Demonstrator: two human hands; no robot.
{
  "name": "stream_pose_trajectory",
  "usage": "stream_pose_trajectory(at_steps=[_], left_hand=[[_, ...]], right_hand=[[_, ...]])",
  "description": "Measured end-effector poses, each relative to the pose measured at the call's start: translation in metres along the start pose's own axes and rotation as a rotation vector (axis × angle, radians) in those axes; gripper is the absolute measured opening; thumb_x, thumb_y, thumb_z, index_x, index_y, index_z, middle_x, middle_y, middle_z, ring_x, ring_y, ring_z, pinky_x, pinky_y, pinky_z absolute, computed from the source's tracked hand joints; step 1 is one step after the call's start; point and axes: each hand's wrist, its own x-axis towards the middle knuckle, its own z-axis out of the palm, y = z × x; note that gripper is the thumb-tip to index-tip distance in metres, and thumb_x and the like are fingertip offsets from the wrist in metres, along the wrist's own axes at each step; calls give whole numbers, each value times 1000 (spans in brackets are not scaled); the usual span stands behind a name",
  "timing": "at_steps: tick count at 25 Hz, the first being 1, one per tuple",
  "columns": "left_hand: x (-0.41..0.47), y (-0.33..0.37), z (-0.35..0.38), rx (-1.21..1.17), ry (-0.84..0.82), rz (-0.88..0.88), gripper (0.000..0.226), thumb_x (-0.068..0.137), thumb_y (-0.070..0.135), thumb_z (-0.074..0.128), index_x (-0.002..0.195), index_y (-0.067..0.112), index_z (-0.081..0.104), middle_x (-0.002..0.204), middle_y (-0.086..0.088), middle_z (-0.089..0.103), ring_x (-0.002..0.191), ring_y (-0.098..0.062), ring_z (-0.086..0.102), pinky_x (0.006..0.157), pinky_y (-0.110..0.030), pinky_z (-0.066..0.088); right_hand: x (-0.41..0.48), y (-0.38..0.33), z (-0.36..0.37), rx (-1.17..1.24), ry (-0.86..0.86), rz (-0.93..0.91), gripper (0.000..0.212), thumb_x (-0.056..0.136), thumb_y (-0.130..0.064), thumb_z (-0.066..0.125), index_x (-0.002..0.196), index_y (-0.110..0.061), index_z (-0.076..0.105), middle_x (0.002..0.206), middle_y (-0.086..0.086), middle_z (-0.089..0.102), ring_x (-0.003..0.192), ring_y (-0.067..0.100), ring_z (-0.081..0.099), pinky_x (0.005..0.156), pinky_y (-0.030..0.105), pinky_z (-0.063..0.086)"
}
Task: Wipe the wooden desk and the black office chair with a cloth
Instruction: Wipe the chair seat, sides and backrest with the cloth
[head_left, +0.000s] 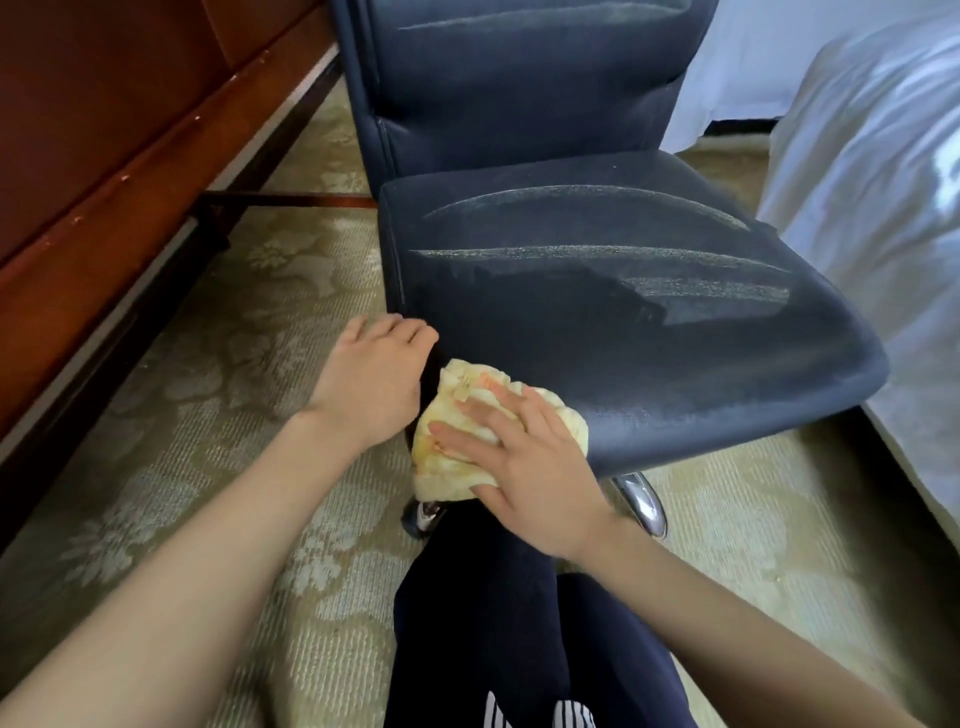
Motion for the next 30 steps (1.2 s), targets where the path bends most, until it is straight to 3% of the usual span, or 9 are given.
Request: stream_pose_trajectory(at_steps=[3, 8, 12, 18, 23, 25, 30], left_hand=[[22, 31, -1, -46, 91, 70, 51, 98, 33, 37, 146, 18, 29, 156, -2, 22, 146, -22, 12, 117, -41, 8], [54, 78, 19, -39, 39, 207, 62, 97, 50, 21, 151, 22, 13, 160, 1, 7, 147, -19, -1, 117, -42, -1], [68, 102, 33, -63, 11, 157, 70, 90, 59, 10, 152, 24, 11, 160, 0, 6, 147, -21, 0, 115, -48, -2], [66, 103, 38, -119, 66, 158, 68, 93, 61, 15, 150, 25, 22, 159, 0, 17, 146, -21, 12, 116, -48, 6], [67, 97, 41, -102, 82, 162, 71, 89, 62, 8, 150, 28, 19, 159, 2, 17, 146, -19, 11, 116, -48, 8], [67, 92, 41, -113, 88, 164, 71, 88, 62, 8, 150, 29, 22, 158, 3, 19, 146, -18, 13, 117, -46, 9], [69, 69, 42, -165, 111, 221, 68, 89, 54, 1, 149, 32, 23, 157, 8, 20, 146, -13, 13, 118, -42, 9]], right_hand=[[-31, 19, -2, -28, 33, 73, 57, 81, -35, 54, 137, -35, 45, 137, 0, 51, 130, 32, 43, 112, 48, 26], [-65, 84, -26, -76, 50, 383, 54, 85, -42, 39, 138, -33, 44, 138, 4, 51, 127, 34, 45, 109, 47, 32], [-67, 144, -42, -60, 55, 609, 51, 91, -50, 35, 141, -39, 36, 147, 1, 39, 132, 30, 34, 112, 41, 26], [-38, 225, -56, 6, 102, 845, 45, 96, -38, 47, 140, -31, 42, 152, 6, 32, 140, 27, 24, 116, 39, 16], [-3, 235, -65, -19, 102, 1051, 45, 96, -43, 38, 136, -26, 49, 151, 1, 34, 138, 31, 26, 114, 42, 18], [12, 210, -56, -67, 80, 1009, 44, 96, -43, 38, 133, -24, 53, 149, -1, 37, 132, 34, 30, 110, 42, 21], [29, 140, -35, -141, 56, 760, 39, 95, -43, 40, 134, -42, 46, 145, -3, 40, 125, 31, 33, 104, 41, 23]])
